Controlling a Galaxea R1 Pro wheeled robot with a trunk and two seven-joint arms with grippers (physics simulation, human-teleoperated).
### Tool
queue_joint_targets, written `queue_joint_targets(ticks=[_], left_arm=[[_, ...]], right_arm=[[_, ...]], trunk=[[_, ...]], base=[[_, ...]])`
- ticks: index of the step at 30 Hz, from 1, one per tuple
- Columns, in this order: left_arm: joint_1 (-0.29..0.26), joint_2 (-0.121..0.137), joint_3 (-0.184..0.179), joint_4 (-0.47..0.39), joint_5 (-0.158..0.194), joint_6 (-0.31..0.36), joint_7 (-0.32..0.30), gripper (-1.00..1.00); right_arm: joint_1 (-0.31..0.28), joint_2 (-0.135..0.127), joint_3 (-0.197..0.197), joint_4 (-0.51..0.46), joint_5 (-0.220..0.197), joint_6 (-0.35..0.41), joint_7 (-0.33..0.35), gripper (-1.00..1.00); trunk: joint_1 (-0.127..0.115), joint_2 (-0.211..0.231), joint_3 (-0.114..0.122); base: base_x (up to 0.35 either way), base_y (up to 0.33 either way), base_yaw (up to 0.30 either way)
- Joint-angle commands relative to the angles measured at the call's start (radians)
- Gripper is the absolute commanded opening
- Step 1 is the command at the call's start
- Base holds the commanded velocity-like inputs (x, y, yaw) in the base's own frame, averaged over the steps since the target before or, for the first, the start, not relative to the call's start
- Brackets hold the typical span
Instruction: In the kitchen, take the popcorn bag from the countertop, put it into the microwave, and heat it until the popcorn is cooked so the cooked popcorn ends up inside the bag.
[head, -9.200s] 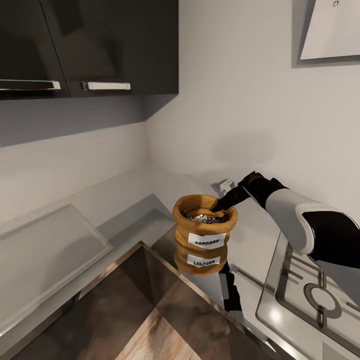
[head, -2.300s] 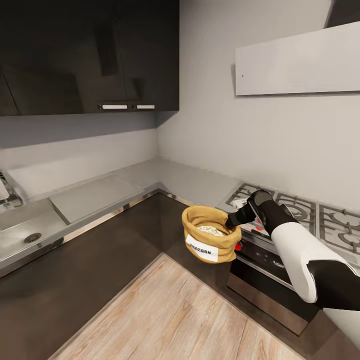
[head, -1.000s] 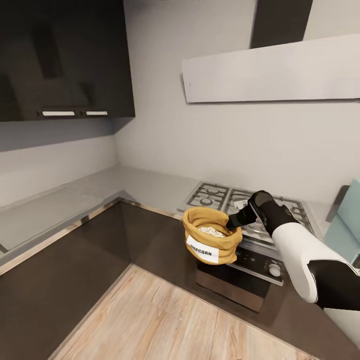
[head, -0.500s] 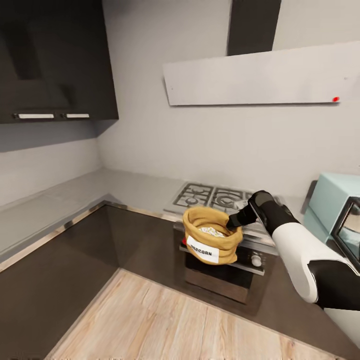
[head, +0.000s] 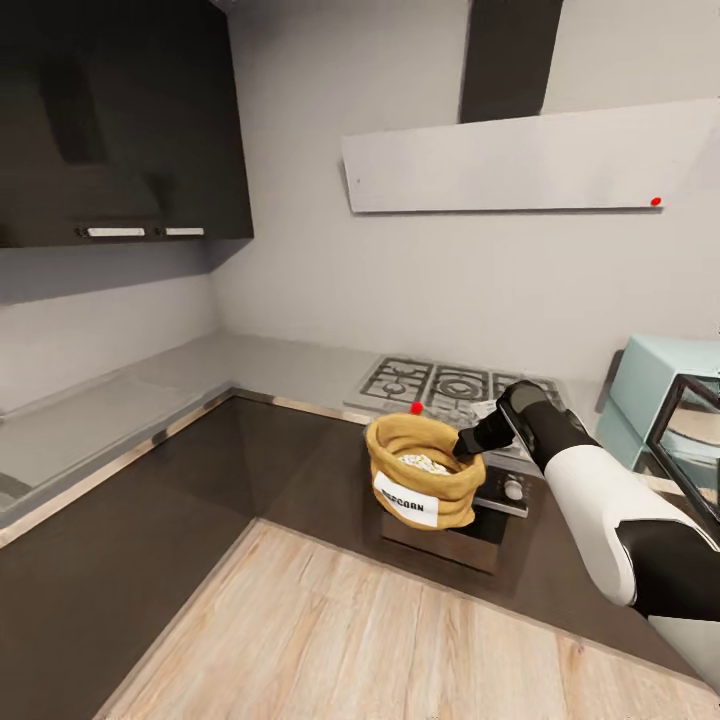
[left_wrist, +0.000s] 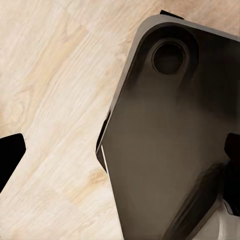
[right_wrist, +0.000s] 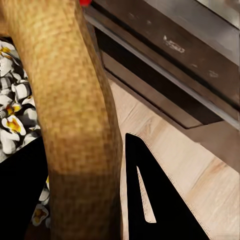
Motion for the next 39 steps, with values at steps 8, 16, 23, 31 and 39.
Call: queue_joint_targets(ticks=[8, 16, 23, 31, 39], left_arm=[[0.000, 0.001, 0.001, -0.002, 0.005, -0.002, 0.003, 1.00], [0.001, 0.001, 0.002, -0.002, 0.005, -0.002, 0.003, 1.00], [0.000, 0.001, 0.003, -0.002, 0.006, -0.002, 0.004, 1.00], [0.000, 0.001, 0.002, -0.002, 0.006, -0.002, 0.004, 1.00], [0.001, 0.001, 0.003, -0.002, 0.006, -0.002, 0.004, 1.00]], right_arm=[[-0.001, -0.001, 0.006, -0.010, 0.009, 0.000, 0.010, -1.00], [-0.001, -0.001, 0.006, -0.002, 0.008, 0.003, 0.003, -1.00], [-0.001, -0.003, 0.005, -0.002, 0.009, 0.005, 0.001, -1.00], [-0.001, -0.051, 0.003, -0.002, 0.008, 0.084, -0.014, -1.00], [-0.001, -0.051, -0.072, -0.004, 0.006, 0.089, -0.042, -1.00]], trunk=[[0.000, -0.001, -0.001], [0.000, -0.001, -0.001], [0.000, -0.001, 0.003], [0.000, -0.001, 0.004], [0.000, -0.001, 0.004]], base=[[-0.299, 0.134, 0.000], [-0.105, 0.012, -0.095], [0.000, 0.000, -0.279], [0.000, 0.000, -0.286], [0.000, 0.000, -0.287]])
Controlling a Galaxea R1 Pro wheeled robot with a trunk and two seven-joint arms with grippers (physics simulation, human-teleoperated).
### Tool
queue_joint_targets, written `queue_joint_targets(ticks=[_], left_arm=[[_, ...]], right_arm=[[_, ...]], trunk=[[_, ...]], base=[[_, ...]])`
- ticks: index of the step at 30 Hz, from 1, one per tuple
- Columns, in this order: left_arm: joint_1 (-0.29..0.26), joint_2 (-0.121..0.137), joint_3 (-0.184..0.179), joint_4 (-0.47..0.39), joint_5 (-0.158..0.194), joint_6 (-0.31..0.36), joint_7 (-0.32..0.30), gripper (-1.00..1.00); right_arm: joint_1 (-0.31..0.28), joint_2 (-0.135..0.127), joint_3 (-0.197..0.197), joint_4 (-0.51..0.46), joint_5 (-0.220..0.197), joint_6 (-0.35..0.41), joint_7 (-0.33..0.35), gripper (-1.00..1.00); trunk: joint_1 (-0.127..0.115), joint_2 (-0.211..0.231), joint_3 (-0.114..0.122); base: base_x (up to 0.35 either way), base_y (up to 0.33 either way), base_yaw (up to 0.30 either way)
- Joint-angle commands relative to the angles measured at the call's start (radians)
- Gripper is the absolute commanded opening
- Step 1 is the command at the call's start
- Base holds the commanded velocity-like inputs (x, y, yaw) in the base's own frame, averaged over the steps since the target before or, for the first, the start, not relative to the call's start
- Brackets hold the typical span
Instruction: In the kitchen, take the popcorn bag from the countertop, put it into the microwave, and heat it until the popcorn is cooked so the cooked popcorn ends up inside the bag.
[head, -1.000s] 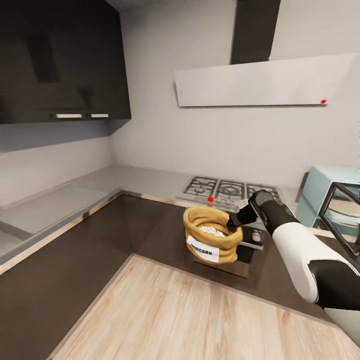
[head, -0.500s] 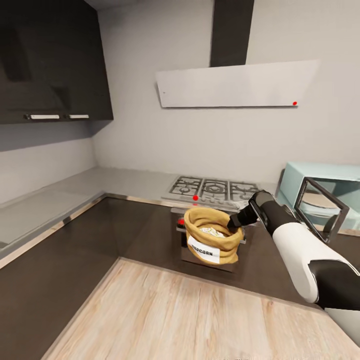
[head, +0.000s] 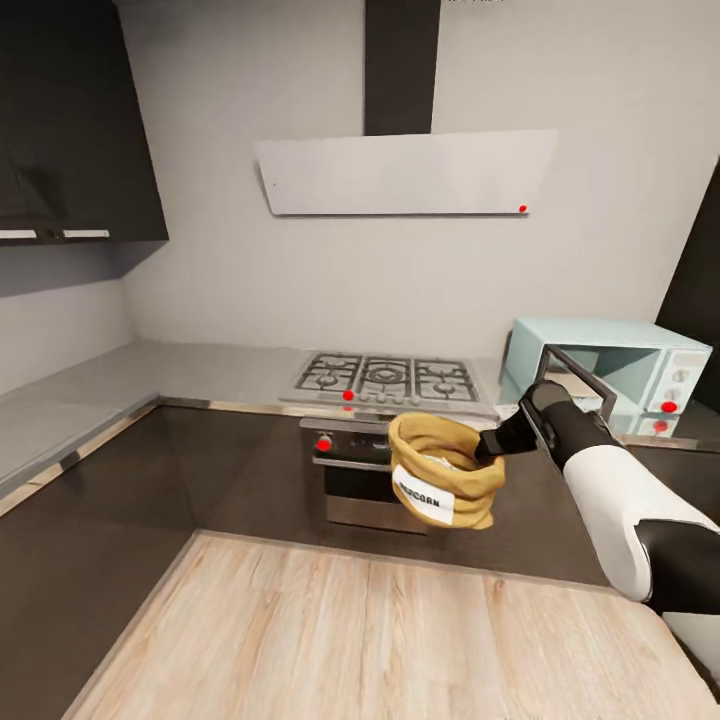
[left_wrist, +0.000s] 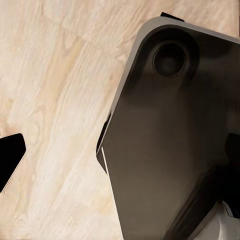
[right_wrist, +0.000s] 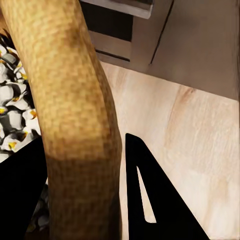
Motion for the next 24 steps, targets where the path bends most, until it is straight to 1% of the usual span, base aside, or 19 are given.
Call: queue_joint_targets(ticks=[1, 4, 6, 10, 18, 20, 24], left_arm=[[0.000, 0.000, 0.001, -0.002, 0.004, -0.002, 0.002, 1.00], [0.000, 0.000, 0.001, -0.002, 0.004, -0.002, 0.001, 1.00], [0.000, 0.000, 0.001, -0.002, 0.004, -0.002, 0.001, 1.00], [0.000, 0.000, 0.001, -0.002, 0.004, -0.002, 0.002, 1.00], [0.000, 0.000, 0.002, -0.002, 0.004, -0.002, 0.002, 1.00], [0.000, 0.000, 0.002, -0.002, 0.004, -0.002, 0.002, 1.00], [0.000, 0.000, 0.002, -0.002, 0.004, -0.002, 0.002, 1.00]], right_arm=[[-0.001, 0.001, -0.003, -0.001, 0.010, 0.002, 0.009, -1.00], [-0.001, 0.002, -0.005, -0.001, 0.010, 0.002, 0.009, -1.00], [-0.001, 0.002, -0.005, -0.001, 0.010, 0.002, 0.009, -1.00], [-0.001, 0.005, -0.005, -0.001, 0.011, 0.002, 0.009, -1.00], [-0.001, 0.000, -0.005, -0.006, 0.012, 0.002, 0.010, -1.00], [-0.001, -0.001, -0.005, -0.006, 0.012, 0.002, 0.009, -1.00], [-0.001, -0.002, -0.005, -0.007, 0.013, 0.002, 0.009, -1.00]], trunk=[[0.000, -0.001, -0.001], [0.000, -0.001, -0.001], [0.000, -0.001, -0.001], [0.000, -0.001, -0.001], [0.000, -0.001, -0.001], [0.000, -0.001, -0.001], [0.000, -0.001, -0.001]], base=[[0.000, 0.000, -0.287], [-0.023, 0.000, -0.287], [-0.231, 0.000, -0.287], [-0.334, 0.000, -0.286], [-0.337, -0.026, -0.286], [-0.160, -0.096, -0.287], [-0.027, -0.016, -0.287]])
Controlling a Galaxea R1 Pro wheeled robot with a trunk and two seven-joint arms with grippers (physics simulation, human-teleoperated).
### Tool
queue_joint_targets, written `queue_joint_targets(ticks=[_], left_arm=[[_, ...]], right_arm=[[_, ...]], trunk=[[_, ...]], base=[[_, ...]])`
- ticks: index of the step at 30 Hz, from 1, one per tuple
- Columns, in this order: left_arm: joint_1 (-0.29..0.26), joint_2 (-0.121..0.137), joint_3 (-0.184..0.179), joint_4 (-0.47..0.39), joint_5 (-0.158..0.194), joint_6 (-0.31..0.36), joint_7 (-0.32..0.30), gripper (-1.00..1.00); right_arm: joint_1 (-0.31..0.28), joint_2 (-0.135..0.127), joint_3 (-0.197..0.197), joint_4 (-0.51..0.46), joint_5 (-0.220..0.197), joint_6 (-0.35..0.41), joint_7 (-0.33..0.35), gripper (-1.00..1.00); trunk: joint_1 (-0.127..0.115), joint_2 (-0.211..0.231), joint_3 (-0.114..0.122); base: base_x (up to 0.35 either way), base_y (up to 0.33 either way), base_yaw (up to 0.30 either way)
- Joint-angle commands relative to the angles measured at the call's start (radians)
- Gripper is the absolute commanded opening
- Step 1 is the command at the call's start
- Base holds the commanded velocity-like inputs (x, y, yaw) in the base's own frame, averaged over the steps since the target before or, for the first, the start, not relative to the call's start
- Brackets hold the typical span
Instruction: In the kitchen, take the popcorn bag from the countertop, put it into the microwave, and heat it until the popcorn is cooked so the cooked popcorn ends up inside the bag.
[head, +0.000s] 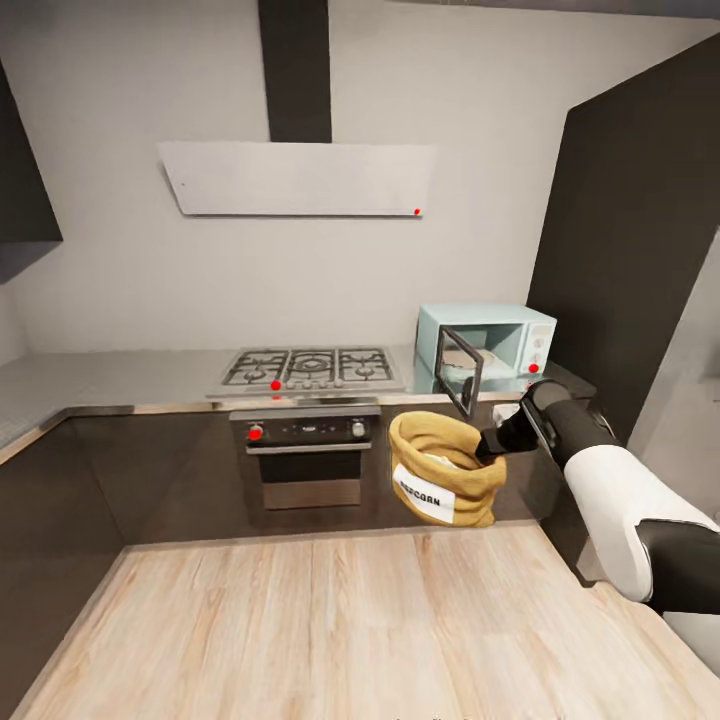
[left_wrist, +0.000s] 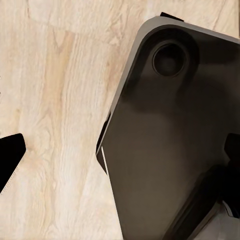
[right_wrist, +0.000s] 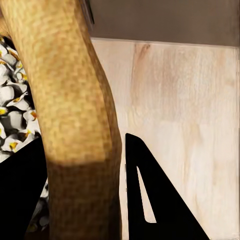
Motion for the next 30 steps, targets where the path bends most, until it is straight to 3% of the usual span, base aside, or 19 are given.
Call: queue_joint_targets(ticks=[1, 4, 5, 10, 30], left_arm=[[0.000, 0.000, 0.001, -0.002, 0.004, -0.002, 0.003, 1.00], [0.000, 0.000, 0.001, -0.002, 0.004, -0.002, 0.003, 1.00], [0.000, 0.000, 0.001, -0.002, 0.004, -0.002, 0.003, 1.00], [0.000, 0.000, 0.001, -0.002, 0.004, -0.002, 0.003, 1.00], [0.000, 0.000, 0.001, -0.002, 0.004, -0.002, 0.003, 1.00]], right_arm=[[-0.001, 0.000, -0.003, -0.001, 0.010, 0.002, 0.009, -1.00], [-0.001, -0.003, -0.002, -0.002, 0.012, 0.002, 0.009, -1.00], [-0.001, -0.015, -0.001, -0.002, 0.013, 0.002, 0.005, -1.00], [-0.001, -0.035, -0.002, -0.004, 0.012, 0.002, -0.077, -1.00], [-0.001, -0.037, -0.004, -0.004, 0.006, 0.002, -0.073, -1.00]], trunk=[[0.000, -0.001, -0.001], [0.000, -0.001, -0.001], [0.000, -0.001, -0.001], [0.000, -0.001, -0.001], [0.000, -0.001, -0.001]], base=[[-0.005, -0.003, -0.287], [-0.001, -0.001, -0.287], [0.000, 0.000, -0.287], [0.000, 0.000, -0.287], [0.000, 0.000, -0.287]])
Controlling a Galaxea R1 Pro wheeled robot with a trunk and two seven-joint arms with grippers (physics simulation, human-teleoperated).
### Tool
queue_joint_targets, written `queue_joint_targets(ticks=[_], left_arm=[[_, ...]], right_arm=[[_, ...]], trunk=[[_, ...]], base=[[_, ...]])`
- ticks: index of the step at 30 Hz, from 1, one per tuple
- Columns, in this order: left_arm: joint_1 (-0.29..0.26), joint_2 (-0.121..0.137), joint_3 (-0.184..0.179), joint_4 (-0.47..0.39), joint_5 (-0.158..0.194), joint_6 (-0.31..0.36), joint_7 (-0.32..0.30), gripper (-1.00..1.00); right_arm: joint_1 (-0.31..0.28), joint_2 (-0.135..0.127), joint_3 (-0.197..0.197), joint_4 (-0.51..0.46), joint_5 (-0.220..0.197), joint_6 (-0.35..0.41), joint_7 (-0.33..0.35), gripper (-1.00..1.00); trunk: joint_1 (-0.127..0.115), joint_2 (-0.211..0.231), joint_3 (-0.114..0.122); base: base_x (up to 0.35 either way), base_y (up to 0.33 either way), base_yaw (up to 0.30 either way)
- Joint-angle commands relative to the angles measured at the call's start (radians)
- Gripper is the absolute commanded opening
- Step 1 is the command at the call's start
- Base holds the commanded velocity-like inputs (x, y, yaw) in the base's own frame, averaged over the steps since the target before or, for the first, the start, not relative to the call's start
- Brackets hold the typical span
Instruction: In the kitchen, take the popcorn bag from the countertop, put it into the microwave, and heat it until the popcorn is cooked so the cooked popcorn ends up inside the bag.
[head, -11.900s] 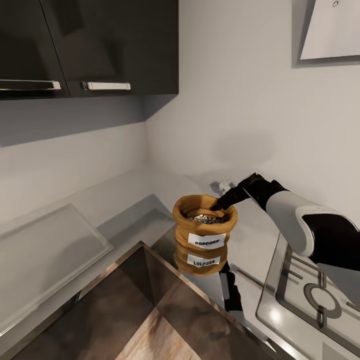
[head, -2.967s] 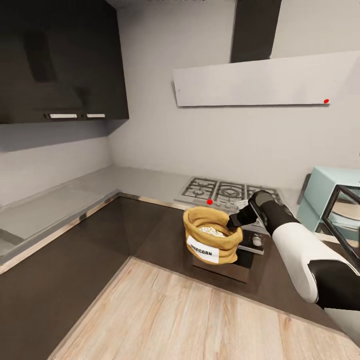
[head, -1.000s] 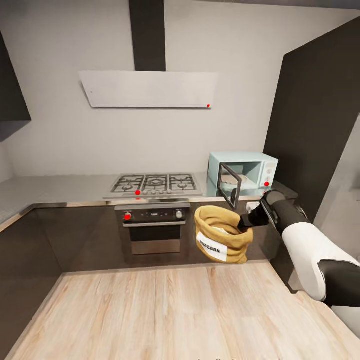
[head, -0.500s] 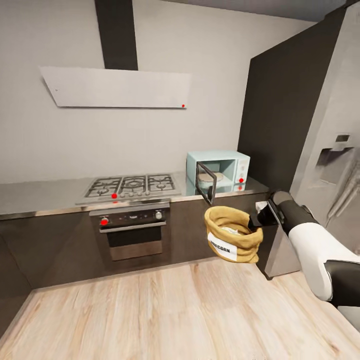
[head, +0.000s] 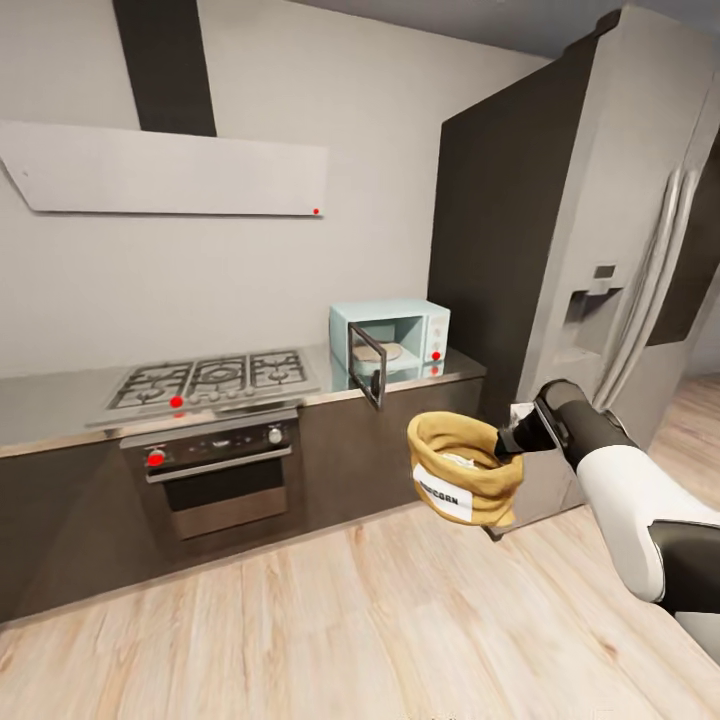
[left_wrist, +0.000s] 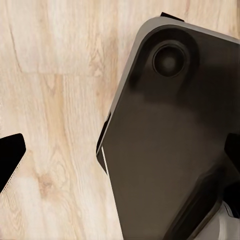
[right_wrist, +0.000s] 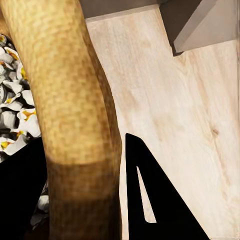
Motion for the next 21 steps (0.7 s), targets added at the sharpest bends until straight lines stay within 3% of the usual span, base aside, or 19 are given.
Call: queue_joint_targets(ticks=[1, 2, 5, 6, 14, 21], left_arm=[[0.000, 0.000, 0.001, -0.001, 0.004, -0.002, 0.003, 1.00], [0.000, 0.000, 0.001, -0.001, 0.004, -0.002, 0.003, 1.00], [0.000, 0.000, 0.001, -0.001, 0.004, -0.002, 0.003, 1.00], [0.000, 0.000, 0.001, -0.001, 0.004, -0.002, 0.002, 1.00], [0.000, 0.000, 0.000, -0.002, 0.006, -0.001, 0.003, 1.00], [0.000, 0.000, -0.003, 0.000, 0.006, 0.002, 0.003, 1.00]], right_arm=[[-0.001, 0.000, -0.003, -0.001, 0.010, 0.002, 0.009, -1.00], [-0.001, 0.001, -0.004, -0.001, 0.009, 0.002, 0.009, -1.00], [-0.001, 0.001, -0.079, -0.002, 0.013, 0.002, 0.008, -1.00], [-0.001, 0.001, -0.088, -0.002, 0.015, 0.002, 0.006, -1.00], [-0.001, 0.002, -0.089, -0.002, 0.028, 0.002, 0.000, -1.00], [-0.001, 0.001, -0.089, -0.004, 0.028, 0.002, 0.002, -1.00]], trunk=[[0.000, -0.001, -0.001], [0.000, -0.001, -0.001], [0.000, -0.001, -0.001], [0.000, -0.001, -0.001], [0.000, -0.001, -0.001], [0.000, -0.001, -0.001]], base=[[0.000, 0.000, -0.288], [0.000, 0.000, -0.289], [0.000, 0.000, -0.280], [0.000, 0.000, -0.111], [0.005, 0.000, -0.015], [0.281, -0.090, 0.000]])
